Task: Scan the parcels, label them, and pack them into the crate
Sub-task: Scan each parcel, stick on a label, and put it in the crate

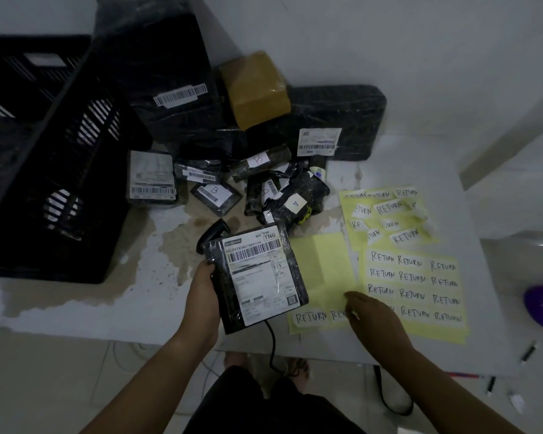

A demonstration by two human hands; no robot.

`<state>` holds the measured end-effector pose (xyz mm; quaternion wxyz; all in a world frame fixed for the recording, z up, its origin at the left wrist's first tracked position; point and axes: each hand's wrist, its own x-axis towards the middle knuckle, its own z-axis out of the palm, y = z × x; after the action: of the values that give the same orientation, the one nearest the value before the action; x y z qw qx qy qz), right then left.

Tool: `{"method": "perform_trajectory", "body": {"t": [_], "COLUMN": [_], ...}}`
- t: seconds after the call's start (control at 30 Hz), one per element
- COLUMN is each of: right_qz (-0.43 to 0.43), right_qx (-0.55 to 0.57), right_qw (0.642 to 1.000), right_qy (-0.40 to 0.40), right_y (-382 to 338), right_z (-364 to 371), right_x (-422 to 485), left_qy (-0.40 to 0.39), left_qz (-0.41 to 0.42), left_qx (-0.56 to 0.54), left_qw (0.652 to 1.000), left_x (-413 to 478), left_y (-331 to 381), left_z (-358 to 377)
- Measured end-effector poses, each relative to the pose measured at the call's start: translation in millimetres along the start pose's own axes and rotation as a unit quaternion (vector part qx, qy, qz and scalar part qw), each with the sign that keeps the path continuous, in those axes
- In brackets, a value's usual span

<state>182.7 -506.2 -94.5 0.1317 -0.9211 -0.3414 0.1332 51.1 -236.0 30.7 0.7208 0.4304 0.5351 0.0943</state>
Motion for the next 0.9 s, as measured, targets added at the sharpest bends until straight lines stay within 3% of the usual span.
{"method": "perform_trajectory", "body": {"t": [0.23, 0.33, 0.47, 0.63, 0.9], "right_qz": [-0.030, 0.017, 0.046, -0.044, -0.174], "right_qx": [-0.047, 0.067, 0.231, 0.282, 0.211], "right_qw": [0.998, 0.997, 0.968, 0.953, 0.961], "right_qy": [-0.024, -0.037, 0.082, 0.101, 0.041], "right_y": [1.0, -0.8, -20.7, -75.9, -122.8], "right_z": [-16.0, -30.5, -78.3, -144.4, -175.0], "right_x": [0.7, 1.7, 8.7, 29.4, 46.3], "left_qy": [-0.005, -0.009, -0.019, -0.045, -0.098], "left_qz": [0.000, -0.016, -0.033, -0.012, 0.043], "left_qx": [-0.004, -0.022, -0.057, -0.032, 0.028], "left_qw": [1.000, 1.000, 0.998, 0.998, 0.994], "left_x": [-3.0, -4.4, -4.3, -4.8, -6.4], "left_y": [2.2, 4.9, 9.1, 15.6, 24.7], "left_z": [4.8, 7.4, 12.8, 18.4, 27.4]}}
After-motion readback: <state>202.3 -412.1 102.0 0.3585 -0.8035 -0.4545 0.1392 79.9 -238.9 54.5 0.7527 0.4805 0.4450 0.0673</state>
